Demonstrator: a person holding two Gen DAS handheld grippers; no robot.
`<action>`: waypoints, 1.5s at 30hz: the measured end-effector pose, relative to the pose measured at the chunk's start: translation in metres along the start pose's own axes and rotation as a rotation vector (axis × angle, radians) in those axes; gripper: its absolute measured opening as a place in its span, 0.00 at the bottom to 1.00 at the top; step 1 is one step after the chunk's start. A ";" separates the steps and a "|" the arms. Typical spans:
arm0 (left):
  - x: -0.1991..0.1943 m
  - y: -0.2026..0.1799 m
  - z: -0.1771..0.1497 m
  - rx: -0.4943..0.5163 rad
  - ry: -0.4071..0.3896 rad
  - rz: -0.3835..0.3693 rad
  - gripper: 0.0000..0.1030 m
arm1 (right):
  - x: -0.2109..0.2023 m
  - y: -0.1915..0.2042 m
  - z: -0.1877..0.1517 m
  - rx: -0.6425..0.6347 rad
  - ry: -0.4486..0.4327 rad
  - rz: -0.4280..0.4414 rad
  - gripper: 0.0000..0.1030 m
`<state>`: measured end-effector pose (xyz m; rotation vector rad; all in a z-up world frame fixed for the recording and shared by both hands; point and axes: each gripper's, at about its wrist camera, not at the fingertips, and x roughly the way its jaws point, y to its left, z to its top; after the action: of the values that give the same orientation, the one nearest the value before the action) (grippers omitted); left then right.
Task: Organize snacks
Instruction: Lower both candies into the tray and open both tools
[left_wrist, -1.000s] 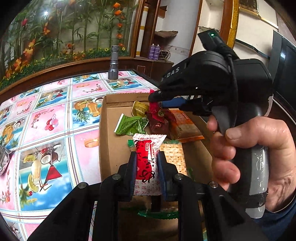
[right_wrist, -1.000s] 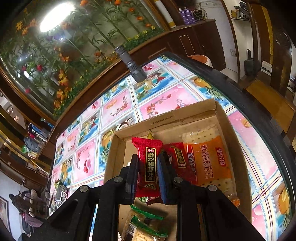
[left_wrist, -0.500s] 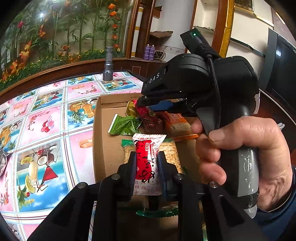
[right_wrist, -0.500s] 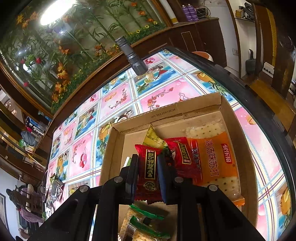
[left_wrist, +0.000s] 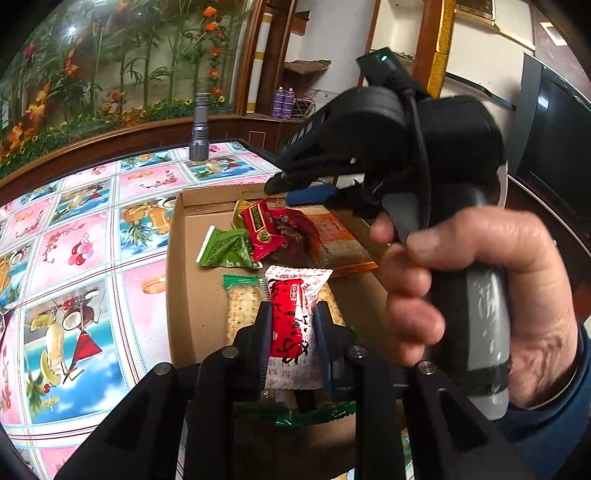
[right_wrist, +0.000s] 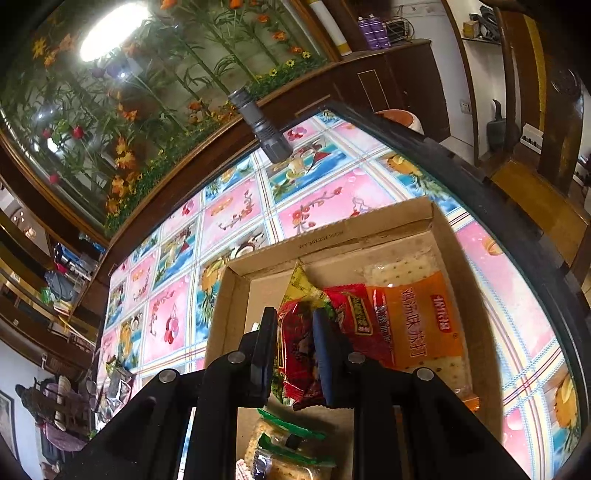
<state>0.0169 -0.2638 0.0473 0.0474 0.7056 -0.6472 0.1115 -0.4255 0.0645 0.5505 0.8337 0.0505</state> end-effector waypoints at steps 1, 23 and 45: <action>0.000 -0.002 0.000 0.007 0.000 -0.005 0.20 | -0.004 -0.002 0.002 0.005 -0.013 0.000 0.21; 0.004 -0.011 0.000 0.039 -0.024 -0.013 0.26 | -0.027 -0.012 0.011 0.033 -0.106 -0.041 0.21; -0.014 0.007 0.009 -0.032 -0.090 -0.001 0.52 | -0.029 -0.012 0.009 0.034 -0.112 -0.050 0.28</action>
<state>0.0184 -0.2527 0.0617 -0.0115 0.6288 -0.6347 0.0966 -0.4470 0.0841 0.5593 0.7399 -0.0399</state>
